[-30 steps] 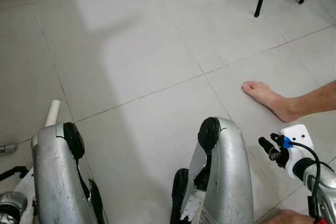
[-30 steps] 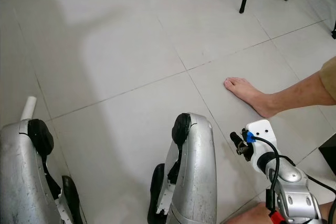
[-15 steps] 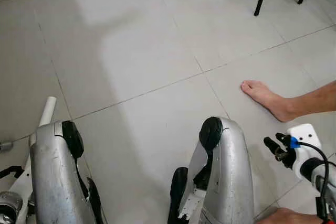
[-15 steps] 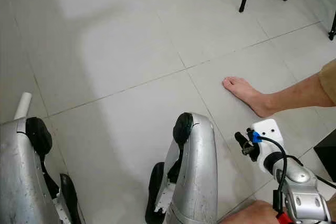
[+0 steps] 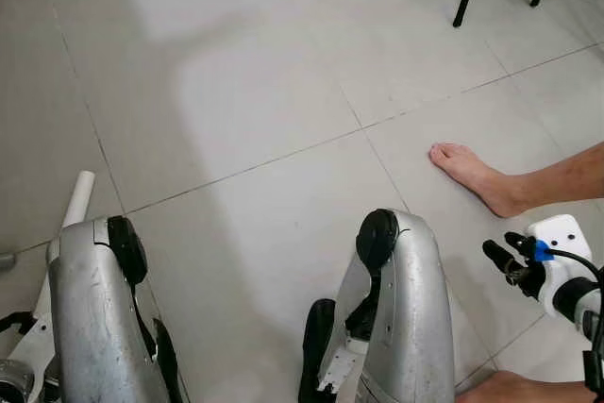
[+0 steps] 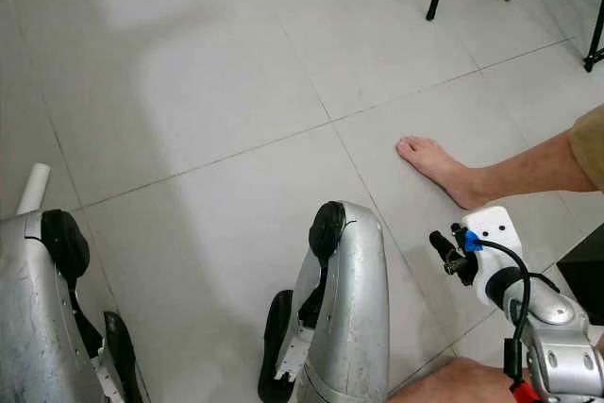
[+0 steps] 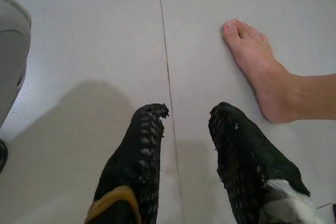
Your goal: Building children table
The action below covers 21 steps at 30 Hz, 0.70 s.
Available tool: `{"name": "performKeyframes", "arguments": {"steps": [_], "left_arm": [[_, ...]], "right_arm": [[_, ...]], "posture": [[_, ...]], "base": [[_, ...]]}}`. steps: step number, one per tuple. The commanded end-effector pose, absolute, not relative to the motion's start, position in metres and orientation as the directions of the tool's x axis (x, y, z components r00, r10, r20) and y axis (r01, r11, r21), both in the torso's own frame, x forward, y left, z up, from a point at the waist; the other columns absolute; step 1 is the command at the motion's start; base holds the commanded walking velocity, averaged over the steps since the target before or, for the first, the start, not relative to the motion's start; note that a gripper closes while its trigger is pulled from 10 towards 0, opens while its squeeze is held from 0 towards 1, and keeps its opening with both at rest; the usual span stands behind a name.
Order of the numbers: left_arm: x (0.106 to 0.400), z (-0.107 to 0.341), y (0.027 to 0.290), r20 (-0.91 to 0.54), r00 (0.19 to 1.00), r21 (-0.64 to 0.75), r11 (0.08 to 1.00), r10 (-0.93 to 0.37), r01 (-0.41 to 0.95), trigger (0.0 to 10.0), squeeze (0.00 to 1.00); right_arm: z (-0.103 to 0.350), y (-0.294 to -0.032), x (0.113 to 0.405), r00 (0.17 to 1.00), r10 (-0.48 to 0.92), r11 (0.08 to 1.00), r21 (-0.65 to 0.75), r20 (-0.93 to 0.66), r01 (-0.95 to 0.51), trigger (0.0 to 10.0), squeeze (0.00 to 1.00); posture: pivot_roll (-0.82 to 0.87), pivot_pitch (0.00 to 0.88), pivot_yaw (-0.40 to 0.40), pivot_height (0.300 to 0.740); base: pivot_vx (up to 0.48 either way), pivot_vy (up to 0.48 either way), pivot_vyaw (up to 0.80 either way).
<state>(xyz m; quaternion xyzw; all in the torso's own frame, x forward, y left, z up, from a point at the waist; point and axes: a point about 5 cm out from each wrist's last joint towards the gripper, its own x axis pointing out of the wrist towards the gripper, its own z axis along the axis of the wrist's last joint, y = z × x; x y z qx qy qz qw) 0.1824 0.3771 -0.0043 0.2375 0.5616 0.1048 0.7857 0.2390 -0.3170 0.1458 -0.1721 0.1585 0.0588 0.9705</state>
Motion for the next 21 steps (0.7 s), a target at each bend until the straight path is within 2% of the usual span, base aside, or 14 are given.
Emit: {"name": "performKeyframes", "arguments": {"steps": [1,3,4,13,21], "left_arm": [[0.159,-0.024,0.368,-0.876,0.266,0.438,0.894,0.401,0.092,10.0,0.0],[0.158,-0.024,0.368,-0.879,0.264,0.432,0.898,0.398,0.085,10.0,0.0],[0.155,-0.026,0.367,-0.883,0.258,0.421,0.904,0.391,0.07,0.0,0.0],[0.147,-0.03,0.367,-0.887,0.25,0.409,0.912,0.387,0.04,0.0,0.0],[0.144,-0.032,0.367,-0.886,0.255,0.409,0.912,0.387,0.038,0.0,0.0]], "right_arm": [[0.145,-0.328,0.231,0.933,0.024,0.94,-0.309,-0.358,-0.142,10.0,0.0],[0.147,-0.329,0.231,0.934,0.023,0.94,-0.311,-0.357,-0.142,10.0,0.0],[0.15,-0.33,0.232,0.936,0.019,0.941,-0.311,-0.351,-0.136,10.0,0.0],[0.171,-0.337,0.247,0.954,-0.009,0.949,-0.305,-0.299,-0.086,10.0,0.0],[0.169,-0.334,0.248,0.952,-0.003,0.952,-0.291,-0.305,-0.091,10.0,0.0]], "posture": [[-0.22,0.469,-0.287,0.3],[-0.22,0.469,-0.287,0.3],[-0.22,0.47,-0.289,0.3],[-0.23,0.485,-0.296,0.3],[-0.21,0.488,-0.292,0.3]], "base": [[0.0,0.0,0.0],[0.0,0.0,0.0],[0.0,0.0,0.0],[0.0,0.0,0.0],[0.0,0.0,0.0]]}}
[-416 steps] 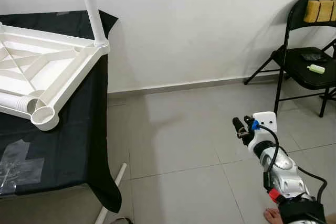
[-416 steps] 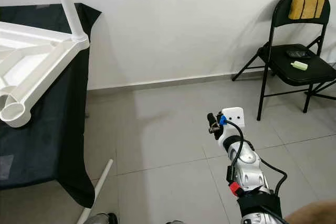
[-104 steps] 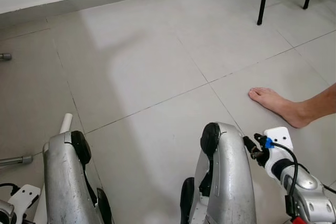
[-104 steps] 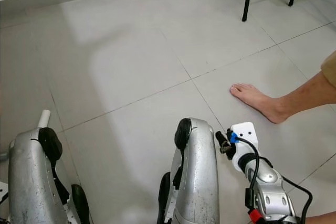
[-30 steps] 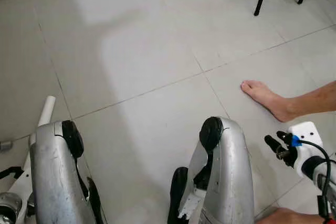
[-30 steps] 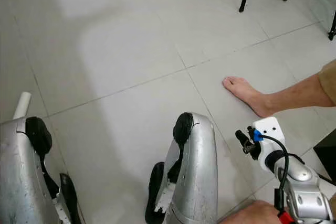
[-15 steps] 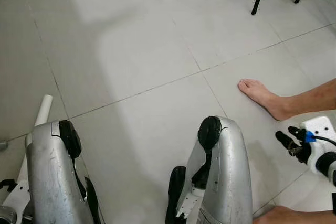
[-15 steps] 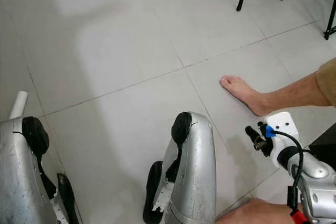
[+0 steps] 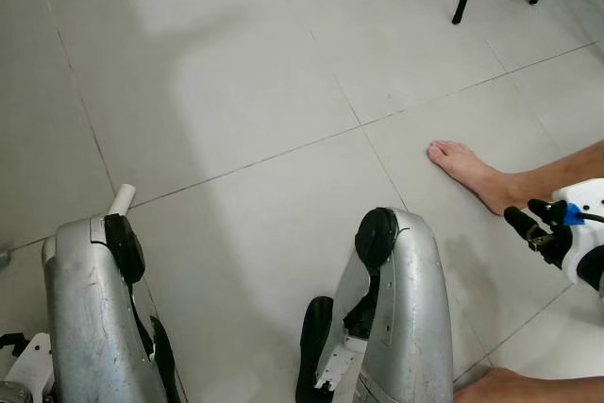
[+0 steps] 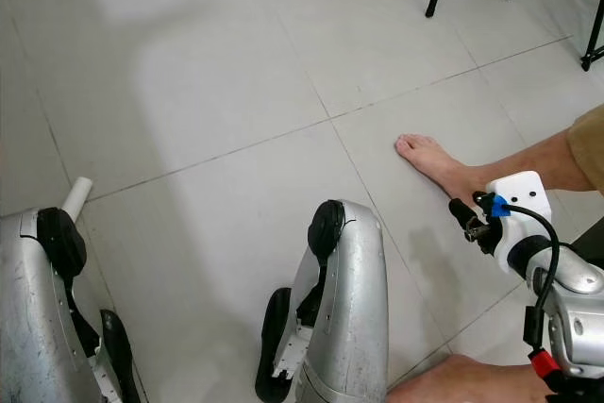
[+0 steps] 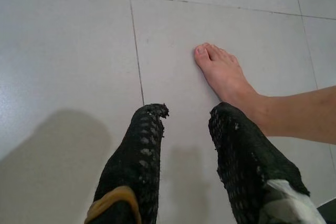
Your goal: Building children table
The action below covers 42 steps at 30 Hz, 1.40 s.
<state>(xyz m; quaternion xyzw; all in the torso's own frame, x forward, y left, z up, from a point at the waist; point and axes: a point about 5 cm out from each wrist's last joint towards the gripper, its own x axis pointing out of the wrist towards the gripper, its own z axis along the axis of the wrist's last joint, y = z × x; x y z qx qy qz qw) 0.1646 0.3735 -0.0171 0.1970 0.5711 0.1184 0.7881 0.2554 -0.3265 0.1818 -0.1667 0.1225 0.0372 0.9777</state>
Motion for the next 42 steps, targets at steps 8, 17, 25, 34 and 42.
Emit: {"name": "performKeyframes", "arguments": {"steps": [8,17,25,34,42], "left_arm": [[0.154,-0.034,0.358,-0.875,0.317,0.398,0.916,0.365,0.044,0.0,0.0],[0.197,-0.023,0.339,-0.811,0.498,0.382,0.922,0.307,0.055,0.0,0.0],[0.221,-0.011,0.329,-0.742,0.608,0.411,0.908,0.283,0.078,4.7,0.0],[0.249,0.008,0.313,-0.619,0.748,0.41,0.911,0.242,0.045,10.0,0.0],[0.273,0.035,0.303,-0.483,0.854,0.434,0.9,0.193,0.042,10.0,0.0]], "right_arm": [[0.162,-0.326,0.253,0.953,0.012,0.959,-0.266,-0.302,-0.096,10.0,0.0],[0.146,-0.305,0.262,0.959,0.033,0.972,-0.214,-0.28,-0.096,10.0,0.0],[0.138,-0.29,0.266,0.964,0.05,0.979,-0.179,-0.26,-0.099,10.0,0.0],[0.13,-0.283,0.272,0.971,-0.001,0.982,-0.184,-0.238,-0.044,10.0,0.0],[0.125,-0.272,0.274,0.98,0.013,0.995,-0.093,-0.2,-0.032,10.0,0.0]], "posture": [[-0.17,0.478,-0.271,0.3],[-0.11,0.447,-0.226,0.3],[-0.08,0.427,-0.199,0.3],[-0.03,0.4,-0.151,0.3],[0.01,0.365,-0.112,0.3]], "base": [[0.0,0.0,0.0],[0.0,0.0,0.0],[0.0,0.0,0.0],[0.0,0.0,0.0],[0.0,0.0,0.0]]}}
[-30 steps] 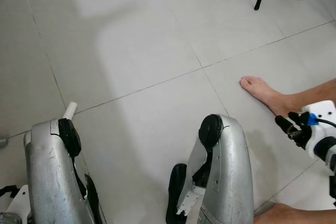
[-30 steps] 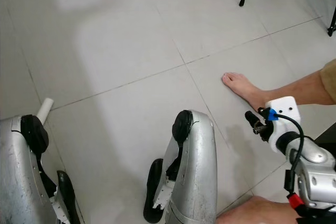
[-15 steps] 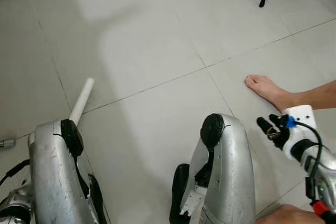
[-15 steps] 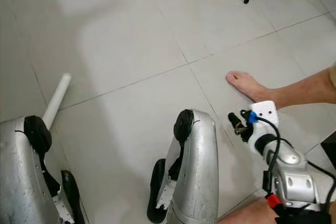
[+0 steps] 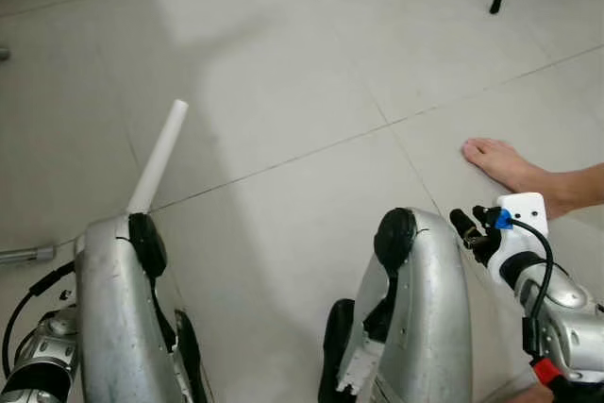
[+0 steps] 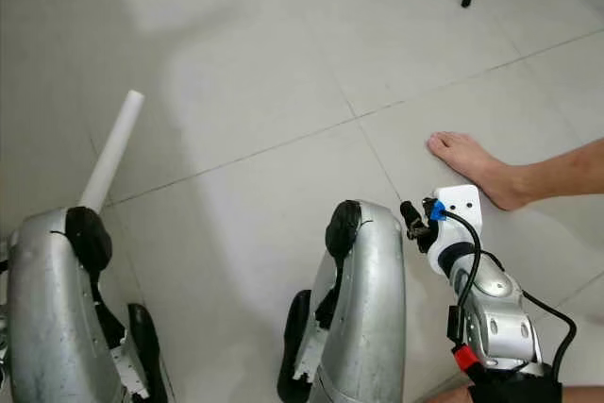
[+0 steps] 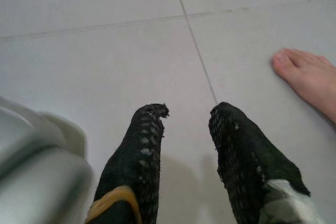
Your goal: Building children table
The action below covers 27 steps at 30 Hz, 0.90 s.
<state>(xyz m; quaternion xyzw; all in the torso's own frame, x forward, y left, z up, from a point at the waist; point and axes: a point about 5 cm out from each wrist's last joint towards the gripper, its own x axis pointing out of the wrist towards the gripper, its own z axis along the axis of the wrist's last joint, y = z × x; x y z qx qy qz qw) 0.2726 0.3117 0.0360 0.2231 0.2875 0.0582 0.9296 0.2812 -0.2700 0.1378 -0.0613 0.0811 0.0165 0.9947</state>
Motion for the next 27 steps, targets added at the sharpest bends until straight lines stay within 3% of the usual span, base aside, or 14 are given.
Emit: {"name": "performKeyframes", "arguments": {"steps": [1,8,12,27], "left_arm": [[0.275,0.039,0.303,-0.467,0.863,0.436,0.899,0.19,0.038,10.0,0.0],[0.263,0.041,0.31,-0.466,0.859,0.459,0.888,0.213,0.029,10.0,0.0],[0.238,0.037,0.327,-0.475,0.842,0.491,0.871,0.255,0.014,10.0,0.0],[0.247,0.051,0.319,-0.402,0.881,0.527,0.85,0.251,-0.002,10.0,0.0]], "right_arm": [[0.125,-0.269,0.274,0.982,0.022,0.996,-0.077,-0.186,-0.037,10.0,0.0],[0.124,-0.266,0.274,0.987,0.026,0.996,-0.077,-0.16,-0.039,10.0,0.0],[0.121,-0.267,0.273,0.988,0.009,0.996,-0.083,-0.152,-0.022,10.0,0.0],[0.118,-0.262,0.274,0.991,0.014,0.996,-0.083,-0.136,-0.025,10.0,0.0]], "posture": [[0.02,0.353,-0.102,0.3],[0.04,0.331,-0.079,0.325],[0.05,0.317,-0.066,0.35],[0.05,0.305,-0.057,0.405]], "base": [[0.0,0.0,0.0],[0.0,0.0,0.0],[0.0,0.0,0.0],[0.0,0.0,0.0]]}}
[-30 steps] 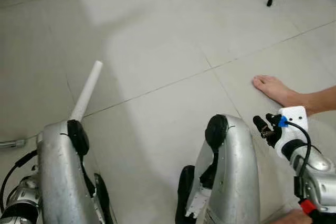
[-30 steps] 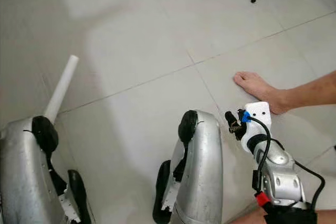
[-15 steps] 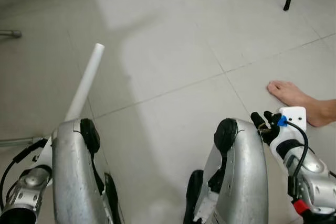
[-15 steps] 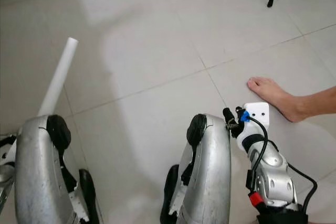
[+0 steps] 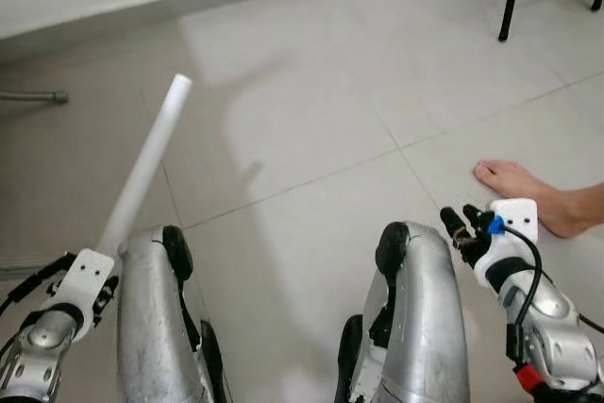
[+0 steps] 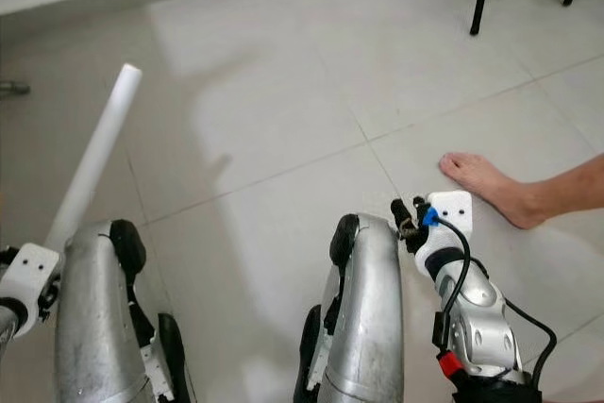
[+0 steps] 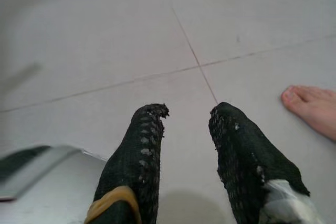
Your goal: Building children table
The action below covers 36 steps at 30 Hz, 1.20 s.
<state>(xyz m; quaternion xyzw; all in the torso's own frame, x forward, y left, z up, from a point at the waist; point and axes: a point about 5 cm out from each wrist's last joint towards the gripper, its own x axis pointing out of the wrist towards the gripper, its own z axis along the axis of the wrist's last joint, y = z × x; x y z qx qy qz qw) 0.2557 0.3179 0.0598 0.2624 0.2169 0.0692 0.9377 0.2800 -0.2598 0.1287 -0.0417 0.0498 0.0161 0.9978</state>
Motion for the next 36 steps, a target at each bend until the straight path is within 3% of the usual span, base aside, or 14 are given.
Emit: {"name": "performKeyframes", "arguments": {"steps": [1,15,24,28,29,30,36], "left_arm": [[0.249,0.052,0.317,-0.393,0.886,0.53,0.848,0.246,0.0,10.0,0.0],[0.281,0.07,0.292,-0.328,0.932,0.537,0.842,0.152,0.051,10.0,0.0],[0.315,0.091,0.263,-0.264,0.962,0.541,0.836,0.065,0.092,10.0,0.0],[0.321,0.096,0.258,-0.25,0.967,0.54,0.836,0.053,0.094,10.0,0.0],[0.324,0.098,0.256,-0.241,0.969,0.546,0.832,0.048,0.095,10.0,0.0],[0.326,0.1,0.254,-0.236,0.971,0.549,0.83,0.045,0.095,10.0,0.0],[0.333,0.106,0.251,-0.214,0.976,0.574,0.814,0.041,0.092,10.0,0.0]], "right_arm": [[0.118,-0.262,0.274,0.991,0.014,0.996,-0.082,-0.135,-0.025,10.0,0.0],[0.129,-0.247,0.279,0.988,0.116,0.993,0.023,-0.1,-0.114,10.0,0.0],[0.184,-0.185,0.309,0.958,0.273,0.925,0.25,0.084,-0.285,10.0,0.0],[0.188,-0.169,0.315,0.949,0.3,0.912,0.262,0.1,-0.316,10.0,0.0],[0.189,-0.161,0.32,0.946,0.306,0.906,0.271,0.108,-0.324,10.0,0.64],[0.189,-0.156,0.322,0.944,0.31,0.901,0.281,0.112,-0.329,10.0,1.0],[0.19,-0.14,0.331,0.935,0.336,0.878,0.322,0.115,-0.355,10.0,1.0]], "posture": [[0.05,0.305,-0.057,0.41],[0.05,0.324,-0.051,0.42],[0.06,0.345,-0.034,0.42],[0.06,0.346,-0.034,0.42],[0.06,0.348,-0.037,0.42],[0.06,0.348,-0.039,0.42],[0.06,0.353,-0.042,0.42]], "base": [[0.0,0.0,0.0],[0.0,0.0,0.0],[0.0,0.0,0.0],[0.0,0.0,0.0],[0.0,0.0,0.0],[0.0,0.0,0.0],[0.0,0.0,0.0]]}}
